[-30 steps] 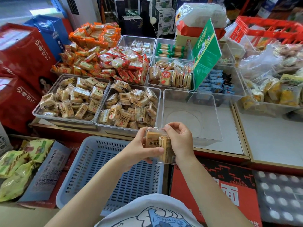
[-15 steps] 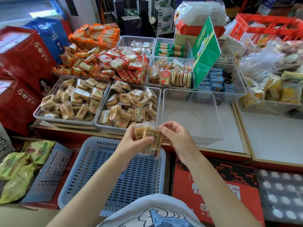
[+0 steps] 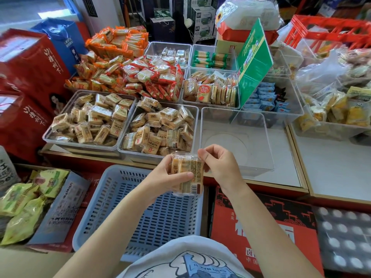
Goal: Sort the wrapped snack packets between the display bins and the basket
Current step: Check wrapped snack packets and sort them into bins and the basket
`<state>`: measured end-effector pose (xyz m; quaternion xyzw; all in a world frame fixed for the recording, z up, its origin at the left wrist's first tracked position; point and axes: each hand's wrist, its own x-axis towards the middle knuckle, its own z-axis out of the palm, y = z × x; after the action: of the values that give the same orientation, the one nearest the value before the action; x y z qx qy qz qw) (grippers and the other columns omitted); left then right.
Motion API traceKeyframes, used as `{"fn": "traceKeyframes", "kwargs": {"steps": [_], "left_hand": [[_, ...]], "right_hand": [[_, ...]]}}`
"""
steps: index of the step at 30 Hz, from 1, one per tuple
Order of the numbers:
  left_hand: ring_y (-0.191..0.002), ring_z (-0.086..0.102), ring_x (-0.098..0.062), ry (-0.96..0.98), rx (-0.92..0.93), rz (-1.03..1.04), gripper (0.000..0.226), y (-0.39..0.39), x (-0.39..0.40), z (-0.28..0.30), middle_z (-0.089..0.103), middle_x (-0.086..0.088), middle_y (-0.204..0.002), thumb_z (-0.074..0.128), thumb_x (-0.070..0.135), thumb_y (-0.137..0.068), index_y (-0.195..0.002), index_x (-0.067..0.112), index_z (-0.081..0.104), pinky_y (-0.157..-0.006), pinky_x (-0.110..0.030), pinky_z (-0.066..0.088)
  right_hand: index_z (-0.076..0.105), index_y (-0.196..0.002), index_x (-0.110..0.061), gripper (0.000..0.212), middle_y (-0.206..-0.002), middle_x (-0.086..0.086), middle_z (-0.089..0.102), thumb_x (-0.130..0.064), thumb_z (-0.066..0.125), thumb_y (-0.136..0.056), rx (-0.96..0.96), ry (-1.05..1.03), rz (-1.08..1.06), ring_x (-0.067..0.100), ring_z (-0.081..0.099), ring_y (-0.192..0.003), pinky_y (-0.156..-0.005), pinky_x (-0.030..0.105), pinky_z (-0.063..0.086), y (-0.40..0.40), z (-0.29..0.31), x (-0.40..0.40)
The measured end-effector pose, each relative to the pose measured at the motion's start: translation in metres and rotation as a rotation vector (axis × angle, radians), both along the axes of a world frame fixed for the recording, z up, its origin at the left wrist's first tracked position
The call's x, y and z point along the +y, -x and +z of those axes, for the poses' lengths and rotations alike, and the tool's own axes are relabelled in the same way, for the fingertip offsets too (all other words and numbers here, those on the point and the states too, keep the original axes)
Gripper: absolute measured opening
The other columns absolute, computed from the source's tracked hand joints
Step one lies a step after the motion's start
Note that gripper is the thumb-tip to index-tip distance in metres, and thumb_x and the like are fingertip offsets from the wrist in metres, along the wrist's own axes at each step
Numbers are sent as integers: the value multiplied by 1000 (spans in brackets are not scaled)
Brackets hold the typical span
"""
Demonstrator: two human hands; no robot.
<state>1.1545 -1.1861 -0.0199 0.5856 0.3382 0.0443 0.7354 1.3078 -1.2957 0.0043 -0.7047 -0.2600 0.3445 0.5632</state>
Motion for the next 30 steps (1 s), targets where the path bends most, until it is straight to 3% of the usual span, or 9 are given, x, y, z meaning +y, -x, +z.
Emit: {"fn": "traceKeyframes", "kwargs": {"steps": [2, 5, 8, 11, 16, 19, 30], "left_hand": [[-103, 74, -24, -25, 33, -53, 72, 0, -1, 2, 76, -5, -112, 94, 38, -68, -126, 22, 54, -91, -45, 60], [-97, 76, -26, -40, 73, 41, 63, -2, -2, 5, 76, -9, -110, 83, 39, -72, -125, 15, 58, -84, -44, 62], [-86, 74, -26, 99, 79, 229, 43, -4, 1, 4, 78, -11, -101, 71, 37, -91, -120, 6, 64, -60, -33, 59], [-86, 74, -25, 165, 92, 347, 41, -4, 5, 3, 78, -12, -97, 67, 40, -95, -115, 6, 67, -59, -30, 57], [-81, 74, -22, 175, 46, 351, 46, -7, -2, 5, 78, -15, -98, 68, 45, -90, -113, 5, 69, -59, -28, 57], [-86, 75, -24, 180, 16, 336, 59, -7, -3, 6, 77, -16, -103, 70, 51, -79, -115, 4, 68, -60, -29, 57], [-75, 73, -19, 244, -35, 298, 64, -8, -3, 3, 75, -16, -98, 67, 52, -82, -120, 0, 68, -57, -29, 56]], "right_hand": [[67, -90, 1, 21, -70, 3, 65, -19, 69, -96, -1, -6, -28, 5, 59, -57, -57, 19, 52, 1, 2, 2], [66, -101, -8, 19, -78, 2, 69, -24, 73, -93, 92, -27, -68, 9, 64, -64, -65, 27, 58, 2, 2, 3], [62, -107, -10, 44, -81, -3, 69, -44, 75, -81, 159, 65, 27, 10, 64, -66, -66, 31, 55, 4, -1, -1], [65, -101, -4, 56, -70, -6, 68, -54, 72, -76, 166, 143, 161, 11, 60, -60, -55, 24, 47, 12, -5, -3], [67, -82, -11, 36, -62, -4, 65, -46, 70, -90, 161, 141, 115, 9, 55, -51, -48, 17, 41, 20, -9, -1], [68, -83, -9, 35, -61, -3, 64, -43, 68, -92, 185, 103, 81, 8, 53, -50, -47, 15, 41, 18, -8, -2], [69, -88, -8, 25, -62, -1, 61, -32, 67, -96, 213, 28, 18, 10, 50, -51, -47, 18, 42, 20, -12, -1]]}}
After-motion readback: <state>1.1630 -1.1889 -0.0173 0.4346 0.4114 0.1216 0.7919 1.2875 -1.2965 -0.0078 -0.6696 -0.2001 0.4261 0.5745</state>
